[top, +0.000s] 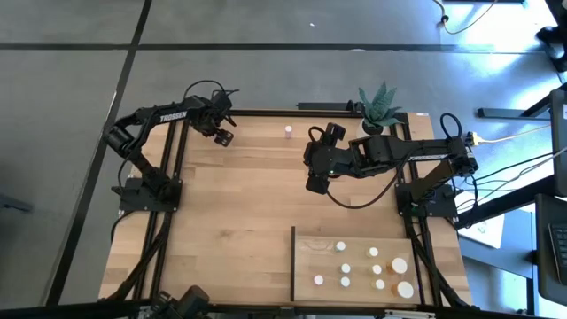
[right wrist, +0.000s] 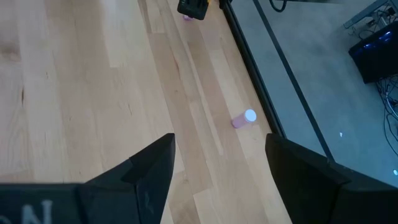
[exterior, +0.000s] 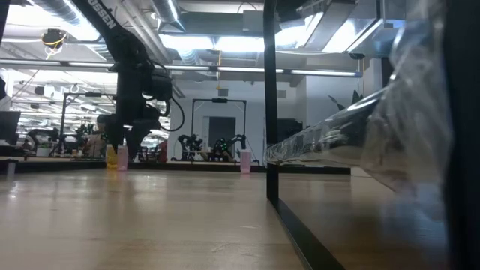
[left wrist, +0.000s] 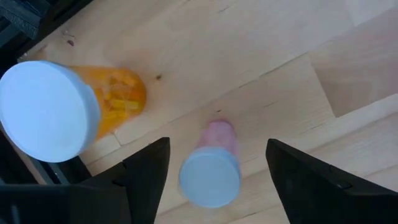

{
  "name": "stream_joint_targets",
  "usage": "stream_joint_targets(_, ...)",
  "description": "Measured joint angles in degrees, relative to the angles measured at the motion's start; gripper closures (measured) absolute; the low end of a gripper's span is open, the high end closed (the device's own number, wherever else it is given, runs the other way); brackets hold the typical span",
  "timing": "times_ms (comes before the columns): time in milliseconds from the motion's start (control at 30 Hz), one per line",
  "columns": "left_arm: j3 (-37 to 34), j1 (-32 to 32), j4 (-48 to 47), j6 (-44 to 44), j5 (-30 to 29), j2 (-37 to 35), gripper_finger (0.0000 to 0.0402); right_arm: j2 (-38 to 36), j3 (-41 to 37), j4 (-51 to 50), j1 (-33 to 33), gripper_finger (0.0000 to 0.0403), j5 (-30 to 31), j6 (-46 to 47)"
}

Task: Pick and place medicine bottles onto shelf by color
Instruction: Put the left pink pill bottle on the shelf aligned with the other pink pill bottle

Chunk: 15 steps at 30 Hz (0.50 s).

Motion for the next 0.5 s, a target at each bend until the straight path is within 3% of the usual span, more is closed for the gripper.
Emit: stream_joint_targets(500, 0.0, 0.0, -1.9, -1.9, 0.0, 0.0, 0.0262, 0.0, 0.0, 0.0, 0.0, 0.0151, 0.0, 0.0)
